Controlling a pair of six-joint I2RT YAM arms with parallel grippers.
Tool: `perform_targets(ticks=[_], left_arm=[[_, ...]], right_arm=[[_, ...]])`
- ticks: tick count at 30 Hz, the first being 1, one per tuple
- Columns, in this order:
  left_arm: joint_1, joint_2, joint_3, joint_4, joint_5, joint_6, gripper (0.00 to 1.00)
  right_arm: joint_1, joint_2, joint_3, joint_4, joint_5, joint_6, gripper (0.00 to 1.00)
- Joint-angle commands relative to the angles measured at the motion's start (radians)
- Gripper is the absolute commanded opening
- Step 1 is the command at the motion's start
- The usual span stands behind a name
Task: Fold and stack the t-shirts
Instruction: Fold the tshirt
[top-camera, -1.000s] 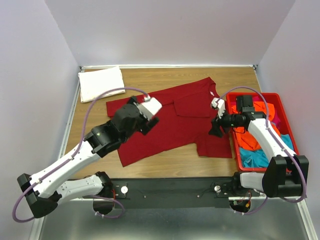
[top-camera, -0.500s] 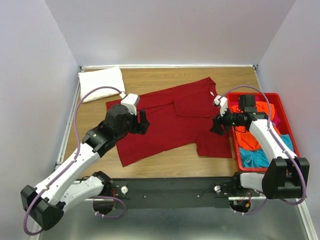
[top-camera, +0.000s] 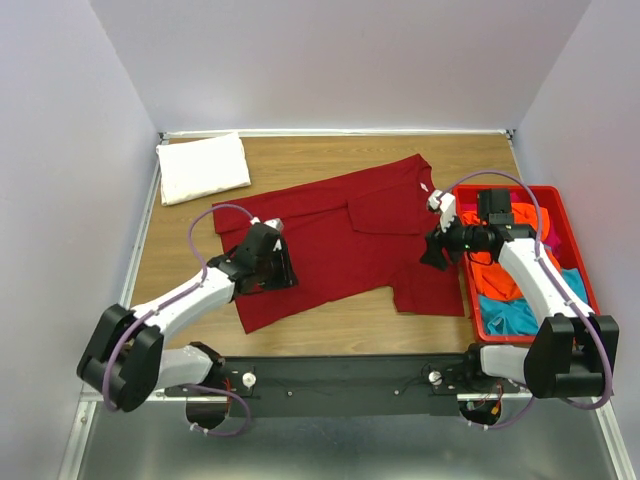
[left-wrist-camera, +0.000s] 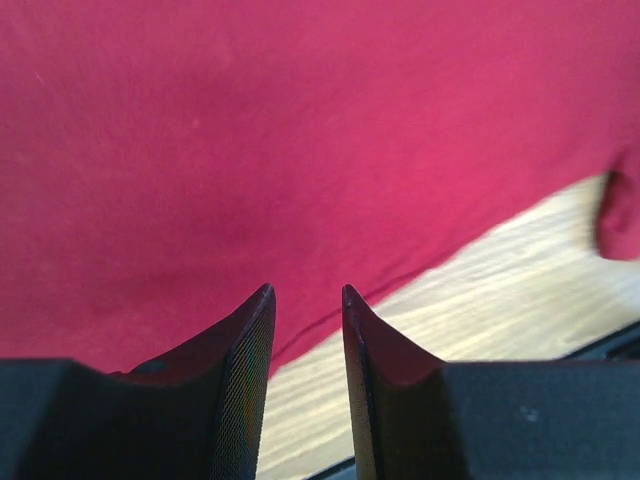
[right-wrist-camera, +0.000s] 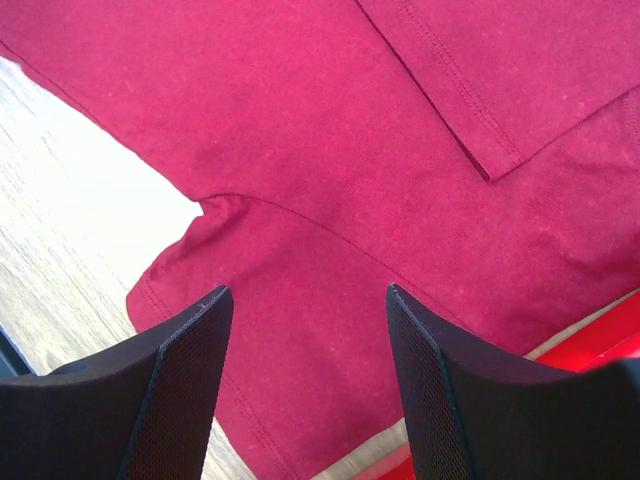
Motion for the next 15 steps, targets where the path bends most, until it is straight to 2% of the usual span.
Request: perform_targets(ticks=[1,4,9,10,11,15], left_arm=[[0.013,0.061,-0.043,0.131,0.036,-0.087,0.40],[0.031,0.104,-0.055,0.151,0.017,-0.115,0.40],[0.127,0.184,-0.083,0.101,-0.009,-0.141,0.38],[0.150,0.192,-0.091,0.111,0.008,-0.132,0.36],[0.170,0.201,-0.115,0.127,0.040,-0.129,0.29],[0.270,0.202,-0.132,0.139,0.118,-0.132,0.29]], right_arm=[[-0.006,-0.011,-0.004,0.011,0.013,0.013,0.70],[-0.008,-0.009,-0.003,0.012,0.013,0.013,0.70],[-0.006,-0.009,-0.003,0.011,0.008,0.015,0.70],[-0.006,-0.011,-0.003,0.011,0.007,0.015,0.70],[-0.006,-0.012,-0.003,0.012,0.007,0.015,0.70],[-0.006,-0.018,-0.001,0.012,0.005,0.017,0.70]])
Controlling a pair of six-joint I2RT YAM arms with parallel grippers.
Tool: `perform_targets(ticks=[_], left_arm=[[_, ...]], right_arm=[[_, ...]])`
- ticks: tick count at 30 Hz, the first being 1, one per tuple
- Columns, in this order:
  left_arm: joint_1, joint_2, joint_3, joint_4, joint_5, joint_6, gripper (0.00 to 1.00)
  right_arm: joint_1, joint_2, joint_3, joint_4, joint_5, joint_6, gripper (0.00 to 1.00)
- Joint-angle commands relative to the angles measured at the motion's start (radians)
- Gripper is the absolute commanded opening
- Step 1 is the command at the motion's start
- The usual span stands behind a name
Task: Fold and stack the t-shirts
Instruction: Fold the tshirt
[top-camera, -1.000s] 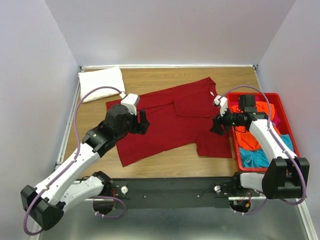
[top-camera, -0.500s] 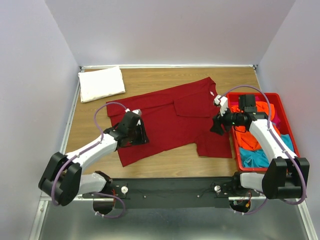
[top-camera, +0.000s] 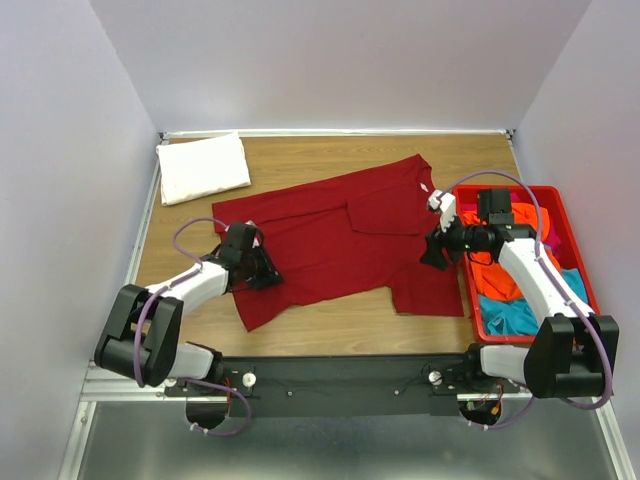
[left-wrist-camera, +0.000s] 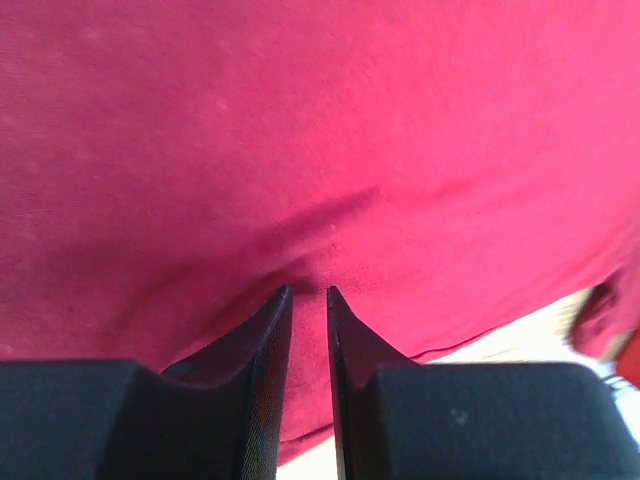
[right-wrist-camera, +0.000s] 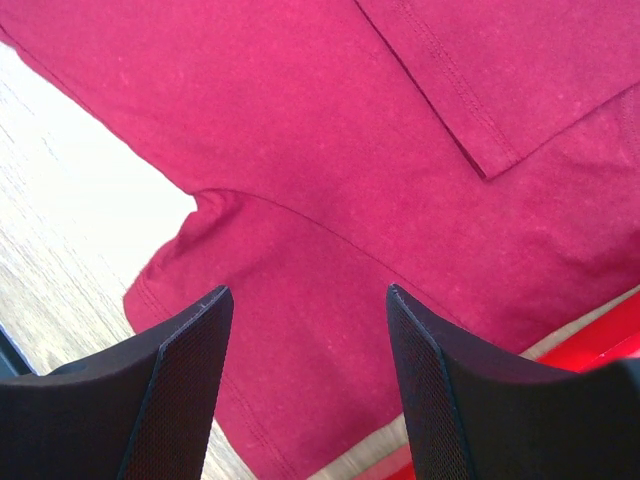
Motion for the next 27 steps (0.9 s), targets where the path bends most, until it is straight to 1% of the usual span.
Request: perform_targets(ticks=[1,5,7,10,11,13,16,18,20,21,22,23,25,26,27], left_arm=[[0.075,0.018,-0.039,-0.026,0.014,0.007,0.29],[0.150,0.006,-0.039,-0.033,0.046,0.009,0.29],[0.176,0.001,-0.033,-0.052,0.043,0.010,0.29],[0.245,-0.028,-0.006,-0.095,0.019,0.036,0.29],[0.289,-0.036,0.000,-0.102,0.020,0.044,0.29],[0.333,-0.051,0.020,-0.133,0.017,0.076,0.29],[0.428,-0.063,0.040,-0.164,0.011,0.130,0.29],[0.455,-0.062,0.063,-0.180,0.034,0.160,0.29],[0.457,-0.068,0.091,-0.185,0.074,0.212,0.29],[0.459,-0.074,0.103,-0.199,0.132,0.231,0.29],[0.459,-0.082,0.118,-0.207,0.158,0.289,0.30],[0.460,-0.106,0.157,-0.213,0.193,0.317,0.32],[0.460,-0.135,0.187,-0.237,0.193,0.350,0.35],[0.460,-0.167,0.200,-0.234,0.203,0.372,0.39],[0.460,-0.186,0.197,-0.231,0.198,0.360,0.43]], right_arm=[[-0.006,-0.020,-0.003,0.011,0.004,0.013,0.70],[-0.006,-0.023,-0.001,0.011,0.002,0.015,0.70],[-0.006,-0.026,-0.001,0.011,0.004,0.015,0.70],[-0.008,-0.029,-0.001,0.011,0.004,0.016,0.70],[-0.006,-0.029,-0.001,0.011,0.004,0.016,0.70],[-0.008,-0.028,-0.001,0.011,0.004,0.016,0.70],[-0.006,-0.026,0.001,0.010,0.002,0.016,0.70],[-0.006,-0.026,-0.001,0.010,-0.001,0.016,0.70],[-0.006,-0.020,-0.004,0.008,-0.013,0.005,0.70],[-0.006,-0.015,-0.018,0.005,-0.054,-0.004,0.70],[-0.006,-0.012,-0.024,-0.004,-0.077,-0.036,0.70],[-0.006,-0.008,-0.027,-0.016,-0.101,-0.062,0.70],[-0.006,0.012,-0.032,-0.064,-0.174,-0.144,0.70],[-0.006,0.020,-0.029,-0.083,-0.199,-0.177,0.70],[0.010,0.034,-0.024,-0.105,-0.219,-0.206,0.70]])
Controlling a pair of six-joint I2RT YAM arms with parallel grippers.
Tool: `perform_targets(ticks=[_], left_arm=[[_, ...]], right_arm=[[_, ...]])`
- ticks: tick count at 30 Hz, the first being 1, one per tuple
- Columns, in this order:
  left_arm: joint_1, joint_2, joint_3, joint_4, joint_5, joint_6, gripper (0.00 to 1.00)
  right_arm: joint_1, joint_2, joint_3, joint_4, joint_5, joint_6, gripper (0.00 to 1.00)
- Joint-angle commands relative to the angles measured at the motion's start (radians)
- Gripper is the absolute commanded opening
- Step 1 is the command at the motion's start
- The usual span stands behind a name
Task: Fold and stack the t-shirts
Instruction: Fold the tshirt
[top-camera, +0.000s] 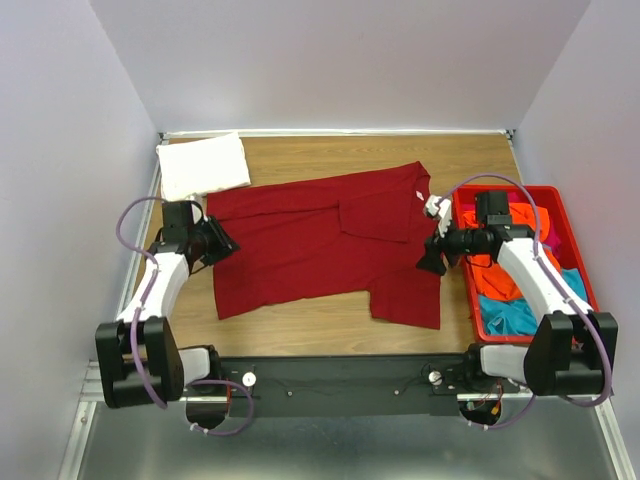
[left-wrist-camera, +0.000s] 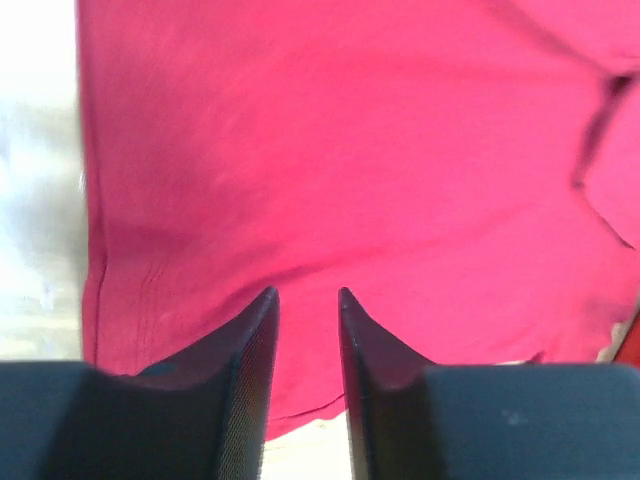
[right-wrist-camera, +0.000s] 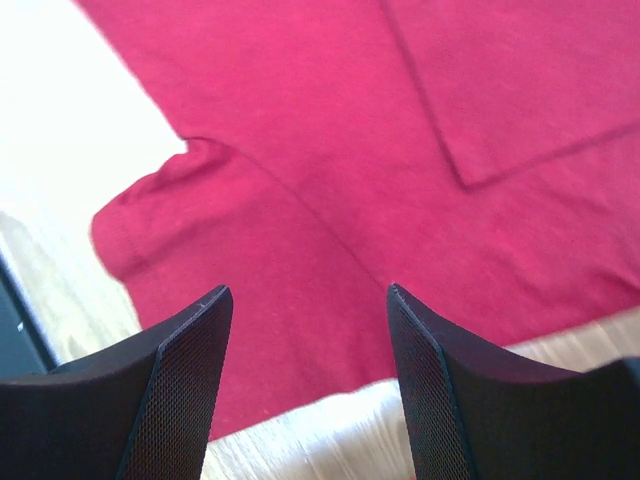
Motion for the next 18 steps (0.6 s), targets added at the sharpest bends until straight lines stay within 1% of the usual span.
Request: perform_targets(ticks=[1,3,5,6,7,8,9,10,11,12,13,15,16,17,18], left_arm=[[0.005,-0.126,0.028,-0.021,0.061,0.076,0.49],[0.005,-0.157,0.003,-0.035,0.034,0.012,0.54],[0.004,-0.200,-0.041,-0.073,0.001,-0.062,0.55],[0.004,-0.214,-0.060,-0.100,-0.058,-0.111,0.56],[0.002,-0.228,-0.077,-0.165,-0.081,-0.207,0.58],[0.002,-0.242,-0.103,-0.189,-0.088,-0.225,0.59],[0.002,-0.266,-0.112,-0.250,-0.114,-0.267,0.59],[0.002,-0.294,-0.124,-0.271,-0.120,-0.278,0.59],[0.002,-0.303,-0.126,-0.289,-0.123,-0.297,0.59],[-0.001,-0.292,-0.125,-0.318,-0.144,-0.312,0.59],[-0.040,-0.277,-0.131,-0.334,-0.164,-0.368,0.59],[-0.056,-0.298,-0.131,-0.366,-0.181,-0.444,0.58],[-0.064,-0.315,-0.123,-0.378,-0.204,-0.484,0.58],[-0.077,-0.346,-0.094,-0.400,-0.277,-0.534,0.57],[-0.079,-0.352,-0.082,-0.421,-0.313,-0.551,0.57]], right_arm=[[0.027,0.054,-0.005,-0.112,-0.140,-0.163,0.70],[0.099,0.077,0.002,-0.113,-0.107,-0.172,0.70],[0.159,0.113,0.017,-0.103,-0.070,-0.162,0.70],[0.206,0.123,0.025,-0.093,-0.056,-0.145,0.70],[0.227,0.137,0.029,-0.067,-0.042,-0.128,0.70],[0.239,0.149,0.035,-0.056,-0.040,-0.092,0.72],[0.263,0.168,0.051,-0.047,-0.030,-0.075,0.74],[0.271,0.174,0.058,-0.048,-0.019,-0.056,0.81],[0.274,0.174,0.063,-0.047,-0.007,-0.053,0.84],[0.274,0.168,0.058,-0.039,0.022,-0.051,0.85],[0.274,0.160,0.042,-0.031,0.038,-0.042,0.86],[0.274,0.153,0.032,-0.013,0.081,-0.024,0.87],[0.274,0.149,0.032,-0.010,0.099,-0.015,0.93],[0.274,0.142,0.028,-0.004,0.118,0.007,1.00],[0.274,0.134,0.022,0.002,0.133,0.015,1.00]])
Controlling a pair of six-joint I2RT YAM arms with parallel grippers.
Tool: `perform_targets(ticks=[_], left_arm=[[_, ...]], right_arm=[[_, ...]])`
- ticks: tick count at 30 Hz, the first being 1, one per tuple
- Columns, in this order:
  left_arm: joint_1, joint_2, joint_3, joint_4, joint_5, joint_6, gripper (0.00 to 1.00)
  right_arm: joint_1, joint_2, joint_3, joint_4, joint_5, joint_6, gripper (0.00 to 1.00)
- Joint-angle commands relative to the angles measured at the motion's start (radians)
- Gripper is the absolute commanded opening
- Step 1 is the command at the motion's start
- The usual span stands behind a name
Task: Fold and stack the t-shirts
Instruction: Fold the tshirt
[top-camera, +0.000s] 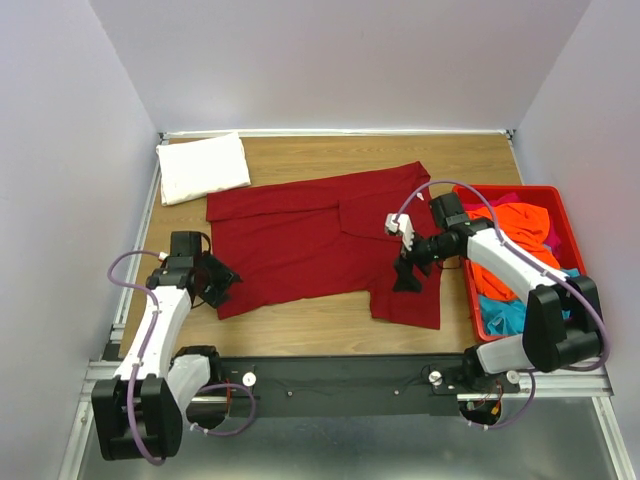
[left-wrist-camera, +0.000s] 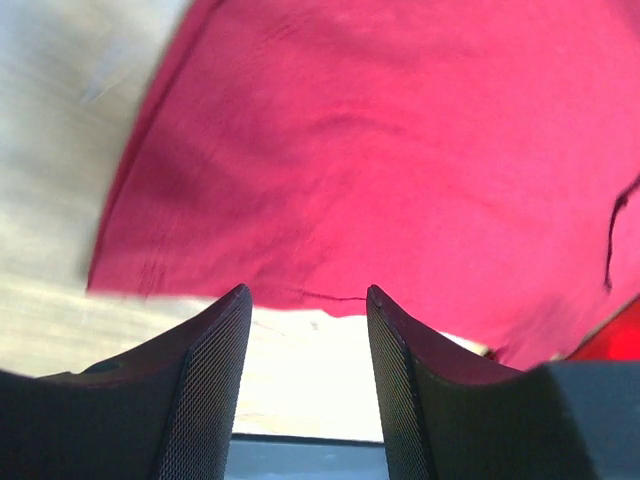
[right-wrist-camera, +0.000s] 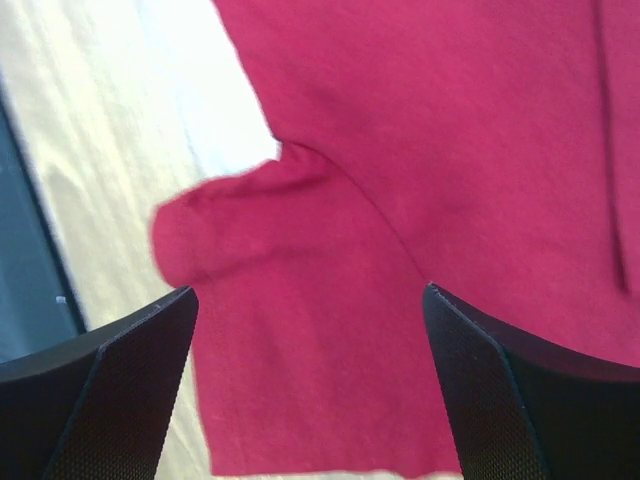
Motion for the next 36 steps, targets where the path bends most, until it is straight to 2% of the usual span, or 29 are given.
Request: perform_targets(ticks=[1,4,5,6,9,13,30,36], left_arm=[[-0.028,-0.072,0.057,-0.135,-0.176,-0.182,0.57],[-0.055,-0.041,0.089,-0.174,-0.219,-0.223,0.57],[-0.113,0.004,0.093,-0.181,-0.240,-0.248,0.57],[-0.138,0.032,0.097,-0.200,-0.295,-0.255,0.56],[-0.192,0.114,0.085,-0.192,-0.322,-0.304,0.57],[-0.261,0.112,0.076,-0.200,-0.343,-0.406,0.56],[-0.399,0.261,0.108,-0.261,-0.415,-0.577,0.52],[-0.401,0.286,0.126,-0.246,-0.443,-0.598,0.49]], right_arm=[[0.001,-0.051,-0.021,0.059,0.123,0.063,1.00],[0.003,-0.068,-0.027,0.090,0.154,0.097,1.00],[0.001,-0.070,-0.025,0.093,0.155,0.101,1.00],[0.003,-0.071,-0.022,0.096,0.159,0.106,1.00],[0.003,-0.093,-0.030,0.105,0.172,0.120,1.00],[0.001,-0.122,-0.052,0.121,0.197,0.126,1.00],[0.001,-0.122,-0.052,0.119,0.203,0.132,1.00],[0.001,-0.128,-0.052,0.119,0.209,0.135,1.00]])
